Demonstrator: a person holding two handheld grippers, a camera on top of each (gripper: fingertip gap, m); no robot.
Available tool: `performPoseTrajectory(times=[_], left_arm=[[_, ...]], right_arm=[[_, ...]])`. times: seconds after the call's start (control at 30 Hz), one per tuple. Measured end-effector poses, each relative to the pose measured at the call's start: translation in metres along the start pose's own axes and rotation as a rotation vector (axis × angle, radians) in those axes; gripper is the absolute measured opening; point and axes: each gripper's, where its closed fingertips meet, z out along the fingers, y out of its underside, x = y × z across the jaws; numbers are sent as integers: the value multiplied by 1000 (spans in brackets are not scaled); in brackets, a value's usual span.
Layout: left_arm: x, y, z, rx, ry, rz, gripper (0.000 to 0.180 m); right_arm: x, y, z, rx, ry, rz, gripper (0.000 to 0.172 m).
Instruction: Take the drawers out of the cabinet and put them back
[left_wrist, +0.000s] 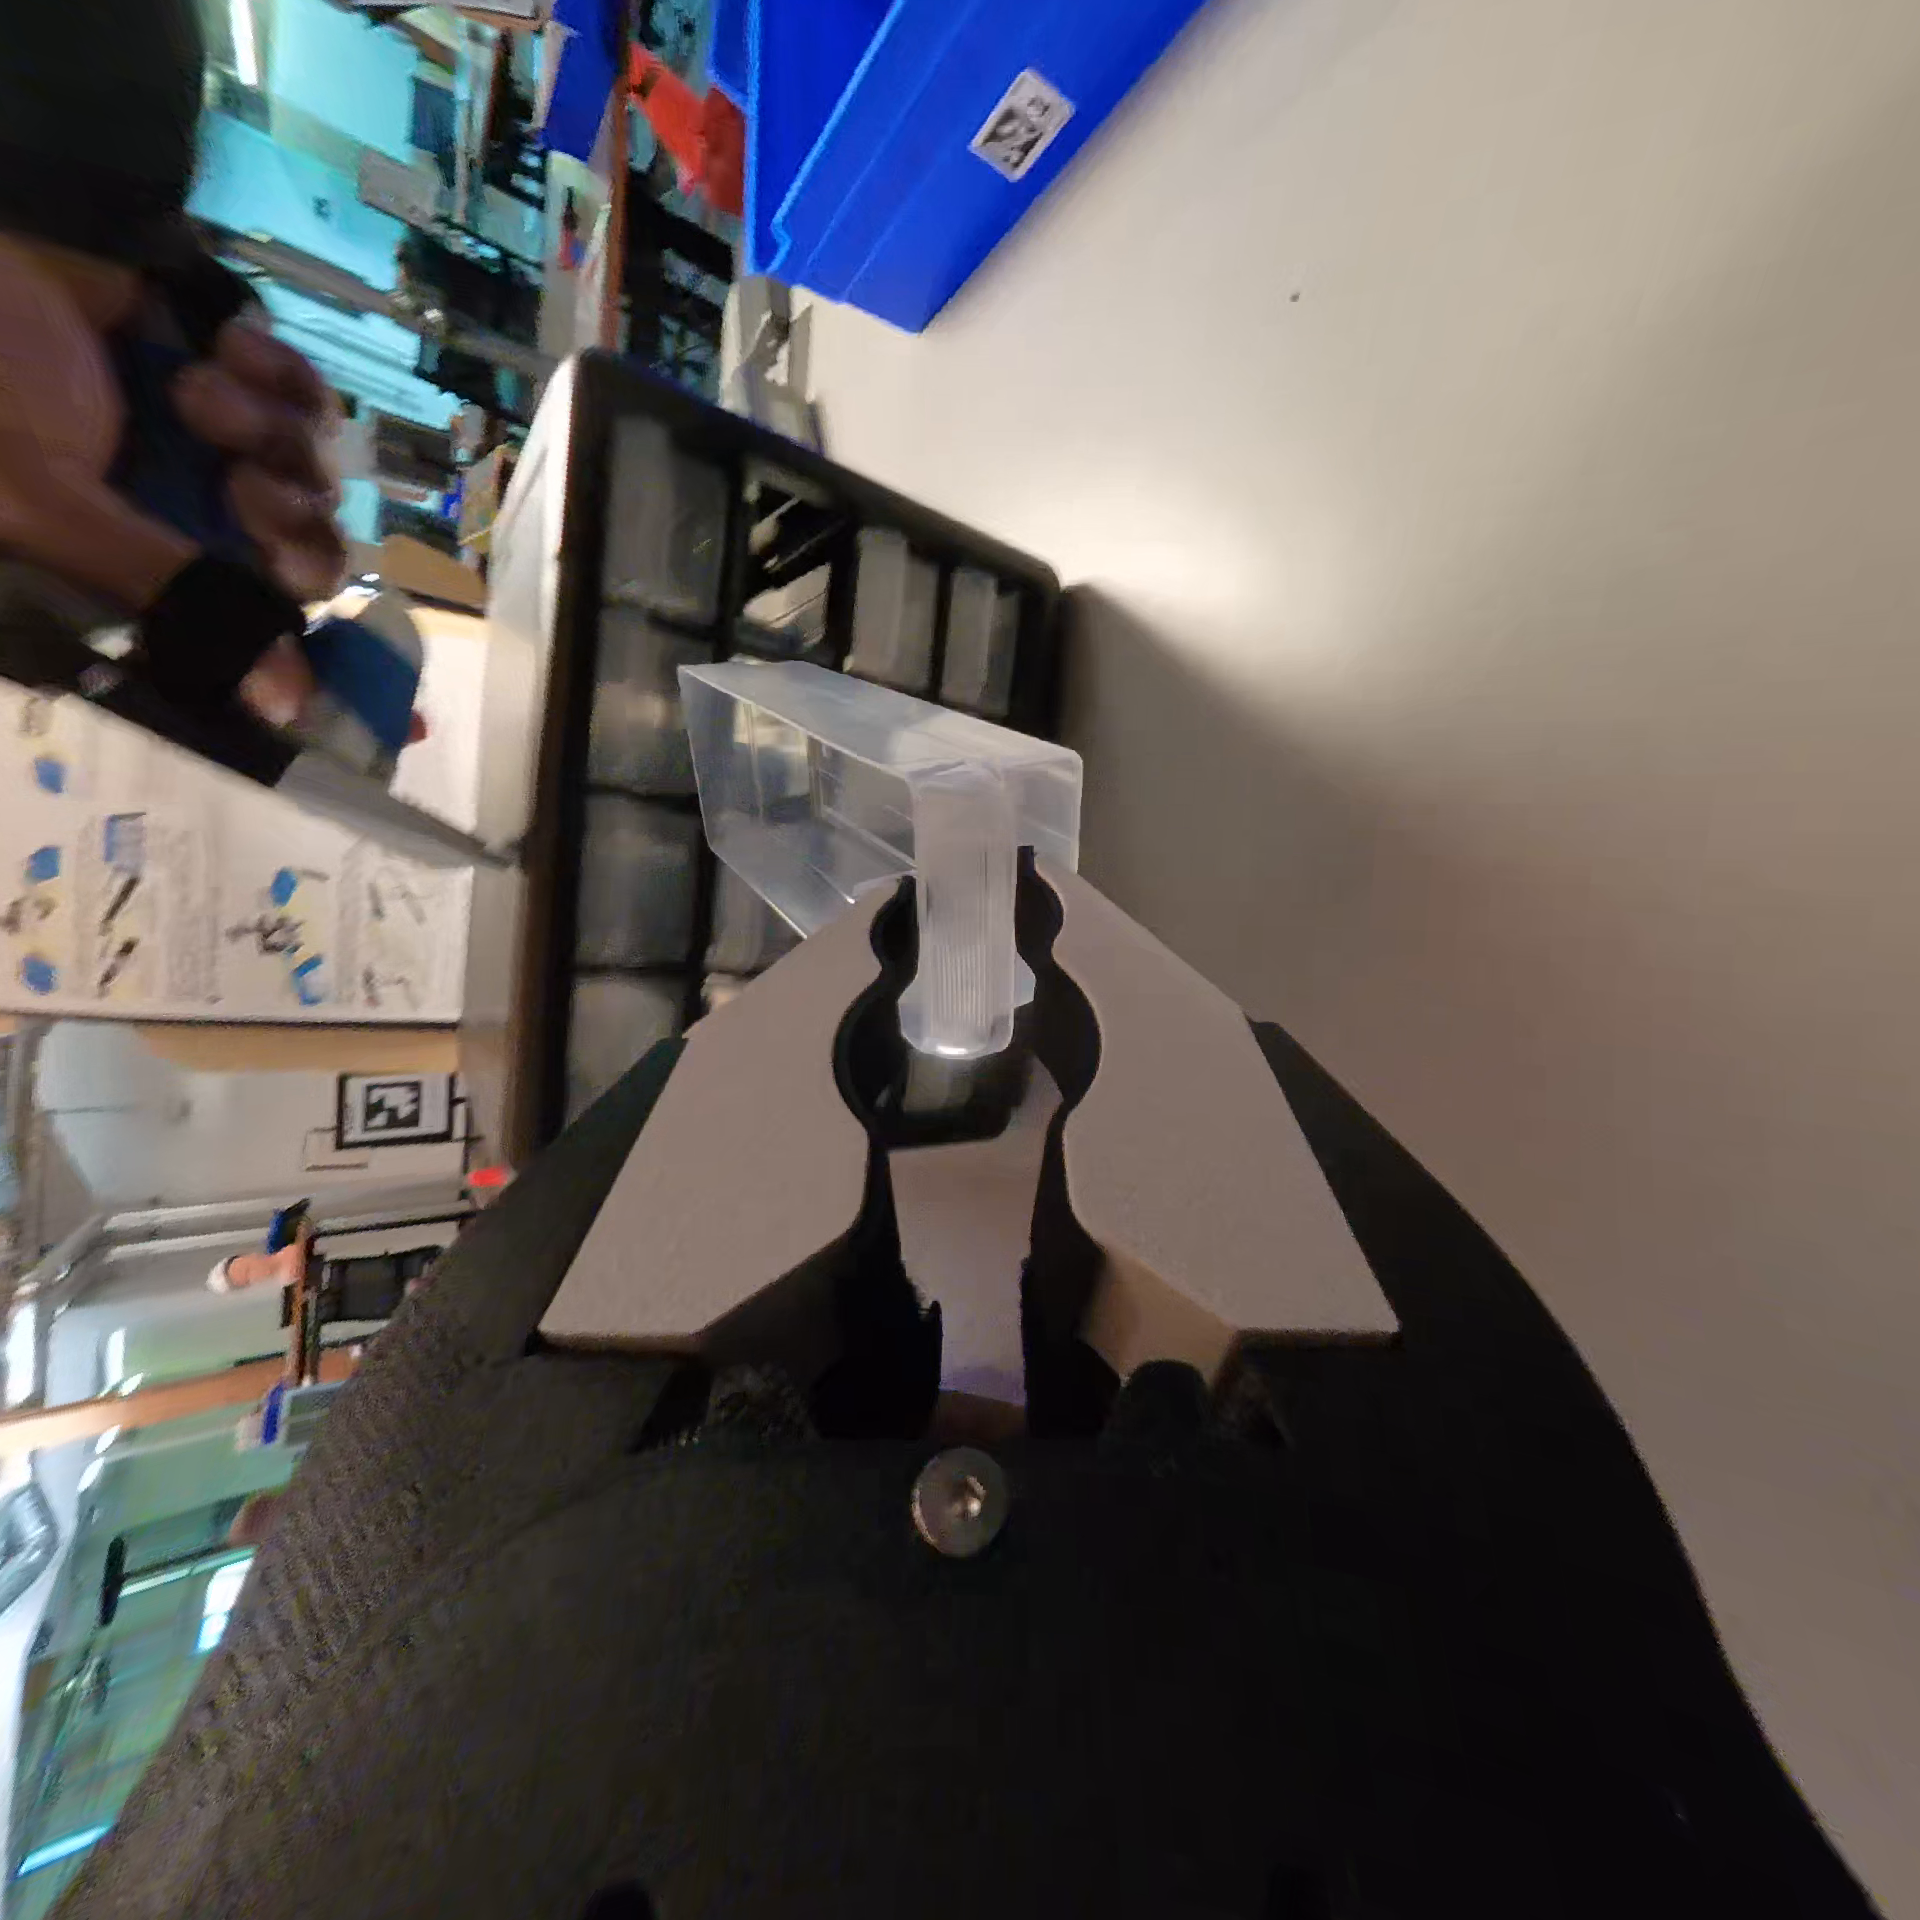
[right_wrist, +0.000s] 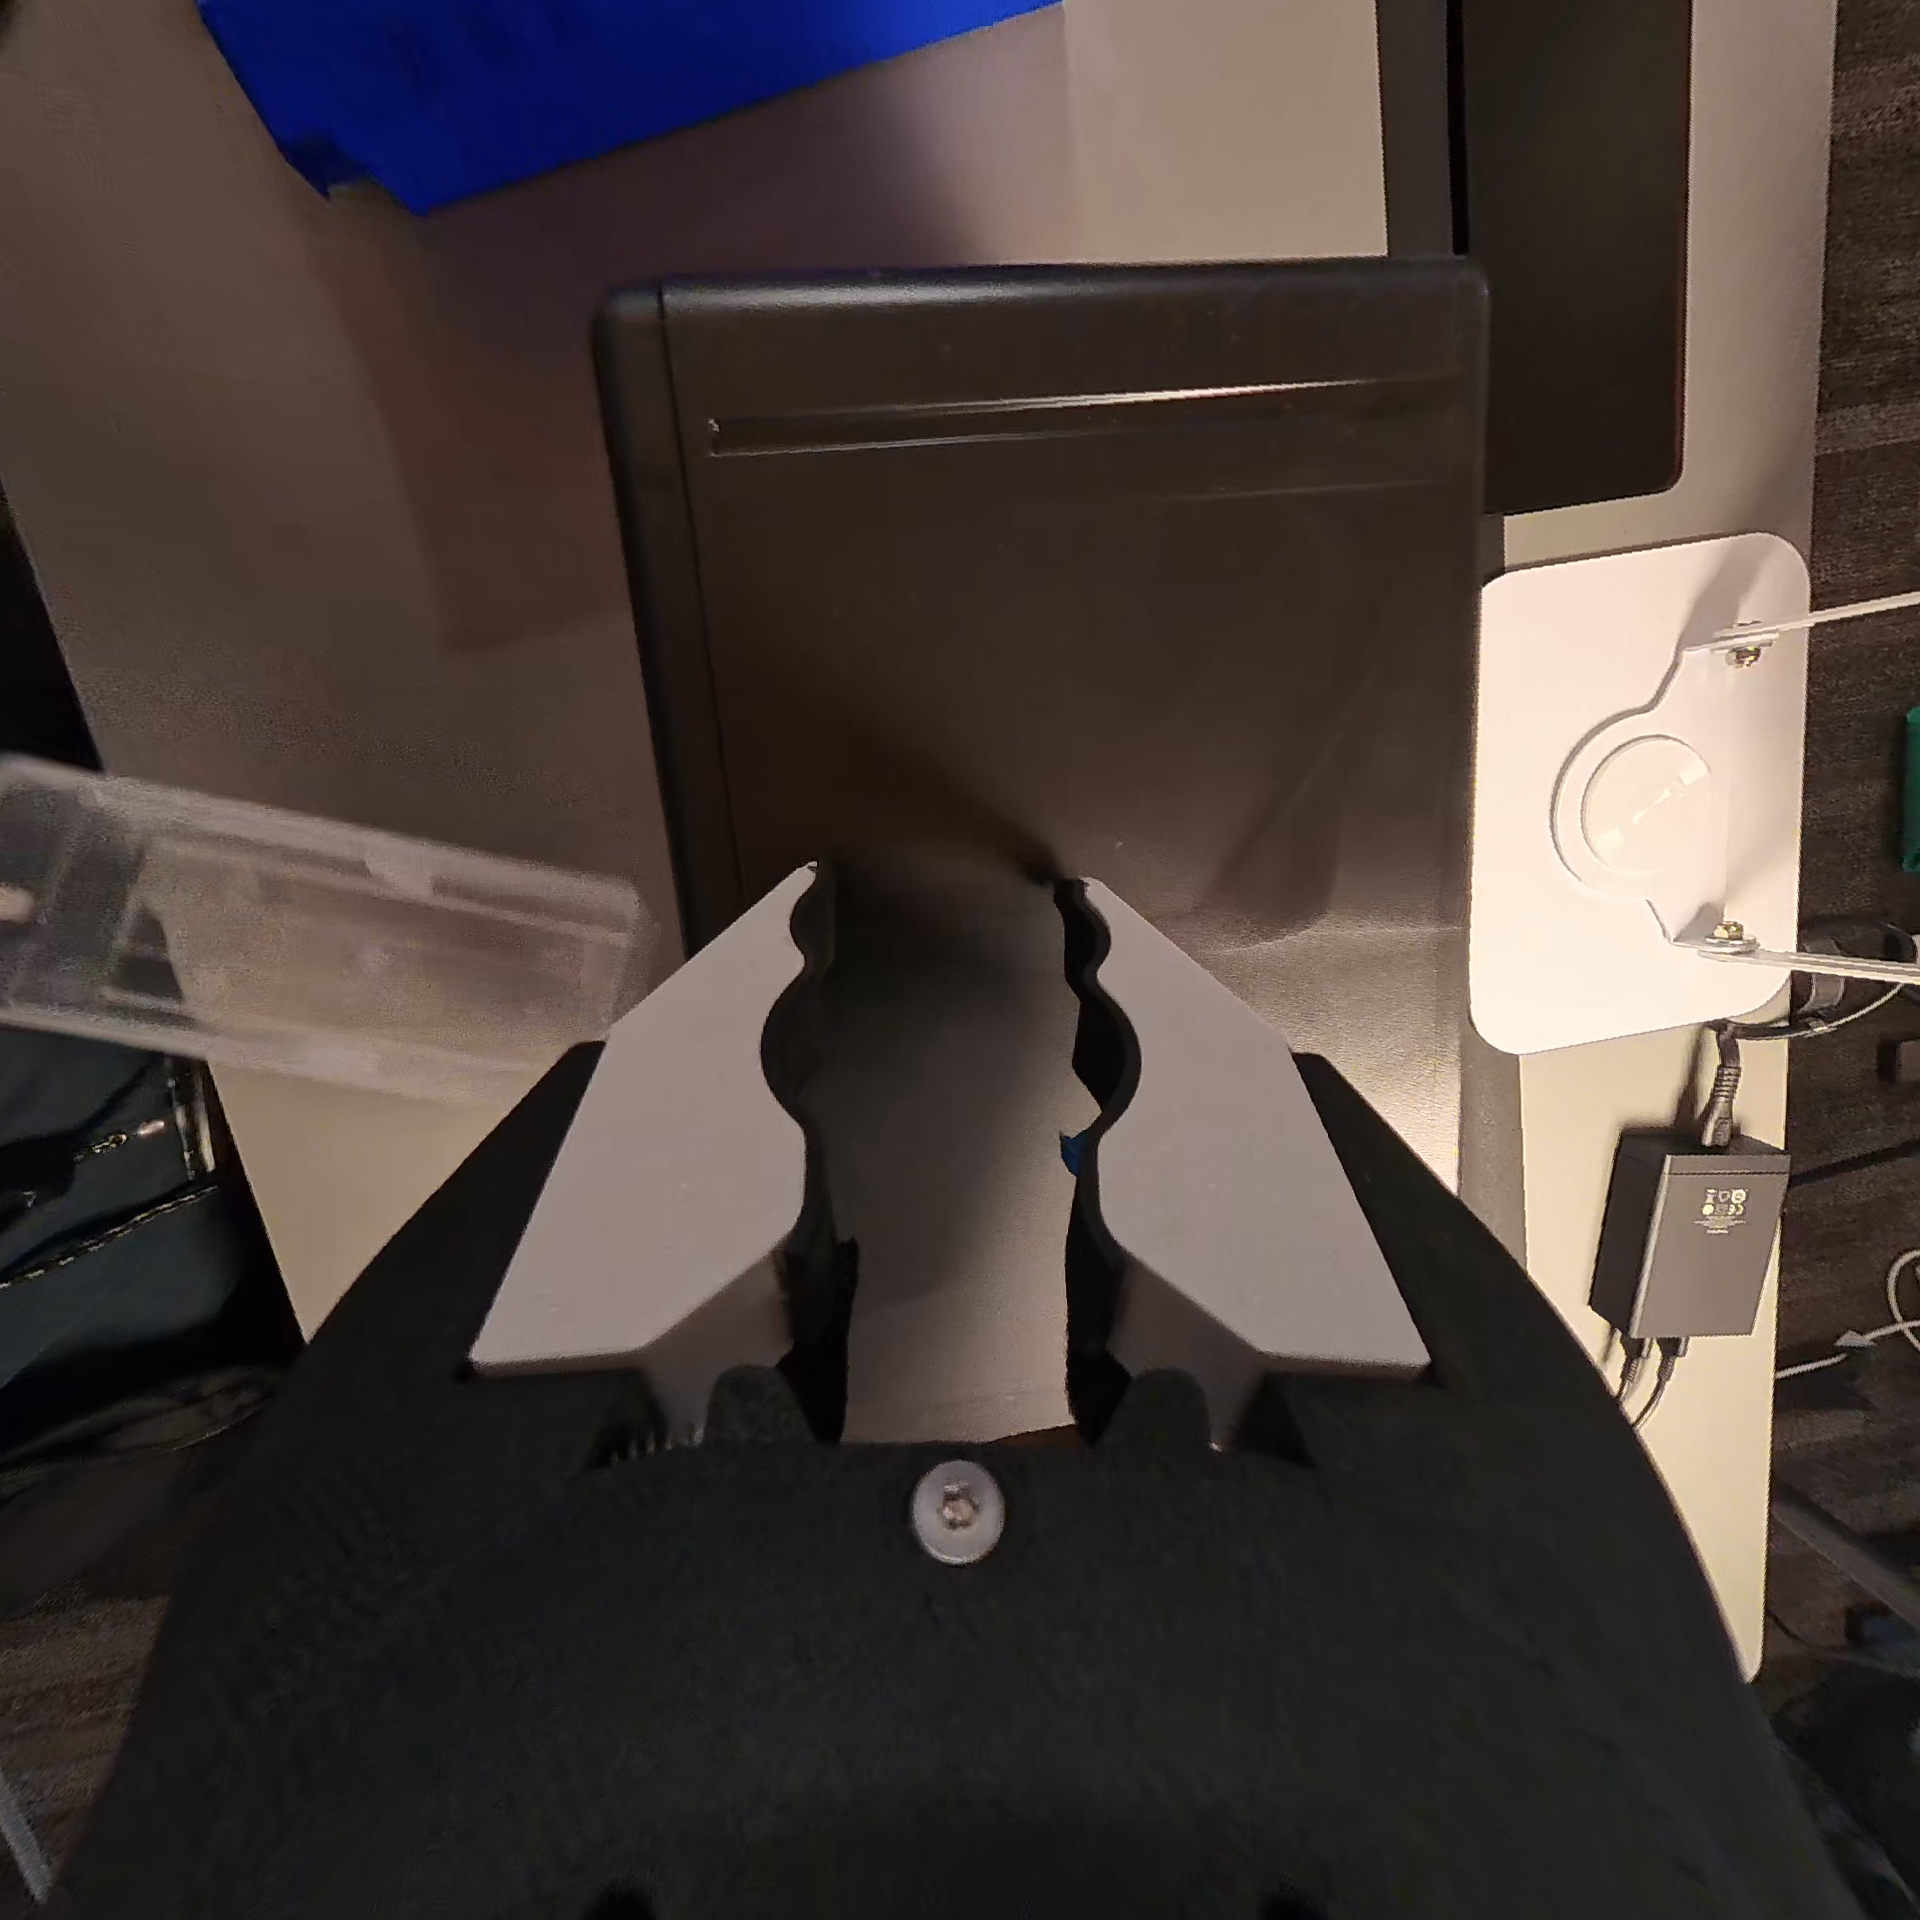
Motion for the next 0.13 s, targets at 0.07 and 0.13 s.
performPoseTrajectory(times=[0.07, 0.13], left_arm=[[8, -9, 17, -9, 39, 14, 18], [10, -11, 34, -52, 49, 47, 18]], right_arm=[[0, 0, 0, -3, 3, 0, 46], [0, 0, 0, -9, 5, -1, 46]])
